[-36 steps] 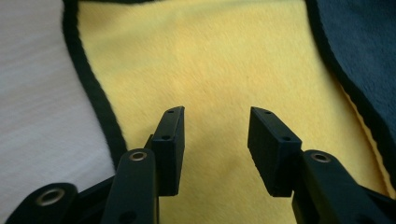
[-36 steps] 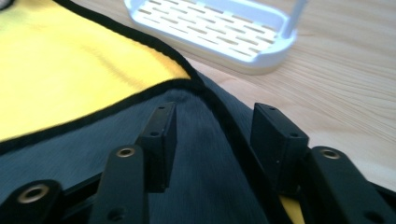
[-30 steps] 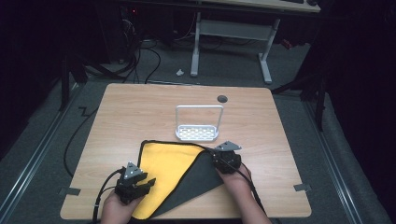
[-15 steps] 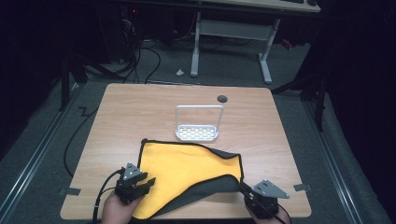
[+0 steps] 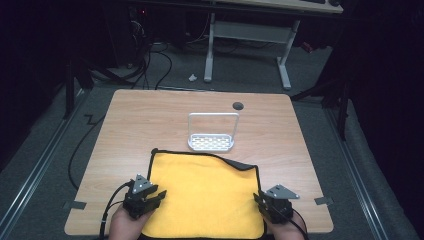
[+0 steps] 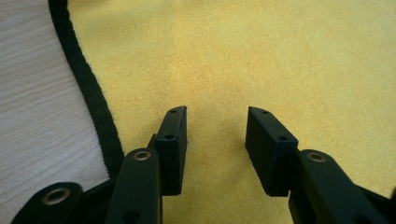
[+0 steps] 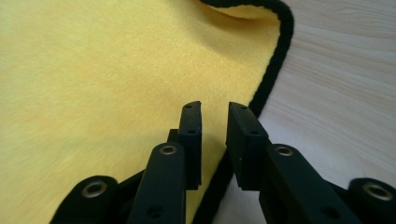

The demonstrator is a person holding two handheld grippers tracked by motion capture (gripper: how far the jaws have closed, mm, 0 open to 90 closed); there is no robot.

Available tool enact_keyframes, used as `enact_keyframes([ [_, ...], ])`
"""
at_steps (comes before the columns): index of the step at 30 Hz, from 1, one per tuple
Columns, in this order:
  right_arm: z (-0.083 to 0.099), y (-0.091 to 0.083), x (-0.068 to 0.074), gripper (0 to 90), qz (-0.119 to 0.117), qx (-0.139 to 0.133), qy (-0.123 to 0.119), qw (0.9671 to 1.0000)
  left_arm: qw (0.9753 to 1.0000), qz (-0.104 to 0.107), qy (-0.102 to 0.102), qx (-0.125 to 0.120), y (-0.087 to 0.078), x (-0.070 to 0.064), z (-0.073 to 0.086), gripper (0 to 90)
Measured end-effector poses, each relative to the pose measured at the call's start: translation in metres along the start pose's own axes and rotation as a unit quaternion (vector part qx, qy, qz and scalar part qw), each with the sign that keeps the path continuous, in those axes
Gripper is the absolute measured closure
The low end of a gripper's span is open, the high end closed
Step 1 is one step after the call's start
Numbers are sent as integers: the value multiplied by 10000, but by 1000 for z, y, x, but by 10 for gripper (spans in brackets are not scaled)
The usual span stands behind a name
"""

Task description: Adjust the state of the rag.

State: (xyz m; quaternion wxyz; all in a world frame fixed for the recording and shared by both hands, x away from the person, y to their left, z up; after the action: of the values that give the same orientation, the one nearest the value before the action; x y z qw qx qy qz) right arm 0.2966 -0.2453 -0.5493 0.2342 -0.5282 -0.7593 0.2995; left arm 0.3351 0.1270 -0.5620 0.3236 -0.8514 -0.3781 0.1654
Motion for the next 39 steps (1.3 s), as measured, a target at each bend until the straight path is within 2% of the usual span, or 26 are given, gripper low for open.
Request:
enact_keyframes([
  [2, -19, 17, -1, 743, 23, -40, 9, 10000, 10000, 4, 26, 5, 0, 0, 0, 589],
  [3, -19, 17, -1, 743, 23, -40, 9, 10000, 10000, 4, 26, 5, 0, 0, 0, 588],
  [4, -36, 31, -2, 744, 91, -80, -15, 9999, 10000, -2, 38, 2, 0, 0, 0, 588],
  [6, -49, 43, -5, 746, 137, -105, 21, 9998, 10000, 6, 43, 0, 0, 0, 0, 588],
  [7, -49, 43, -5, 746, 137, -105, 21, 9998, 10000, 6, 43, 0, 0, 0, 0, 588],
  [8, -65, 55, -11, 738, 306, -196, 118, 9993, 10000, 12, 44, -12, 0, 0, 0, 588],
  [11, -77, 65, -28, 690, 648, -221, 261, 9973, 10000, 42, 34, -23, 0, 1, 0, 588],
  [12, -77, 66, -34, 687, 714, -179, 327, 9967, 10000, 54, 22, -28, 0, 1, 0, 588],
  [13, -74, 64, -35, 683, 644, -141, 412, 9970, 10000, 57, 15, -29, 0, 1, 0, 588],
  [14, -70, 60, -32, 678, 568, -132, 369, 9976, 10000, 42, 27, -31, 0, 1, 0, 588],
  [17, -50, 45, -11, 678, 261, -108, 106, 9995, 10000, 37, 50, -22, 0, 0, 0, 588],
  [18, -50, 45, -11, 678, 261, -108, 106, 9995, 10000, 39, 58, -18, 0, -1, 0, 588],
  [20, -27, 36, 5, 678, 59, 75, -10, 10000, 9999, 61, 85, 3, 1, -3, -1, 587],
  [24, -19, 32, 5, 680, 127, 117, -66, 9998, 9999, 122, 105, 13, 2, -6, -2, 588],
  [25, -19, 31, -2, 680, 170, 134, -14, 9998, 9998, 196, 93, -11, 4, -9, -3, 591],
  [26, -19, 31, -2, 680, 170, 134, -14, 9998, 9998, 196, 93, -11, 4, -9, -3, 594],
  [27, -18, 30, -12, 679, 189, 120, 101, 9997, 9997, 242, 79, -25, 6, -12, -5, 595],
  [28, -18, 30, -16, 679, 222, 111, 142, 9996, 9992, 374, 101, -44, 10, -19, -8, 598],
  [30, -17, 28, -27, 679, 313, 104, 226, 9992, 9986, 475, 232, -41, 15, -29, -12, 599],
  [31, -17, 28, -27, 679, 313, 104, 226, 9992, 9986, 475, 232, -41, 15, -29, -12, 599],
  [33, -16, 26, -42, 679, 417, 88, 329, 9985, 9975, 563, 417, -56, 21, -42, -18, 599],
  [34, -15, 24, -56, 677, 524, 73, 435, 9977, 9964, 631, 564, -61, 26, -52, -21, 599],
  [35, -14, 23, -62, 678, 574, 58, 482, 9972, 9964, 631, 564, -61, 26, -52, -21, 599],
  [36, -13, 21, -71, 678, 626, 54, 557, 9965, 9953, 657, 699, -100, 31, -61, -25, 599],
  [37, -13, 21, -71, 678, 626, 54, 557, 9965, 9953, 657, 699, -100, 31, -61, -25, 599],
  [39, -10, 18, -83, 679, 676, 25, 726, 9951, 9941, 662, 848, -135, 36, -69, -28, 599],
])
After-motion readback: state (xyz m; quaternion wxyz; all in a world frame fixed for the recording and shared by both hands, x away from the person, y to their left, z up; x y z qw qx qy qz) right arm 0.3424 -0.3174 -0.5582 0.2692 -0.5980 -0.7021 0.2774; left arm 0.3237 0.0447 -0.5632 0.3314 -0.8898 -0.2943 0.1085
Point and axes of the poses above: each handheld gripper's, and its own axes: y roughly forward along the jaws, z roughly out of its underside, x roughly to its left, the point moved 5 cm from there along y, roughly forward along the jaws, and after that the axes turned 7 degrees about y, right-handed, at the moved point
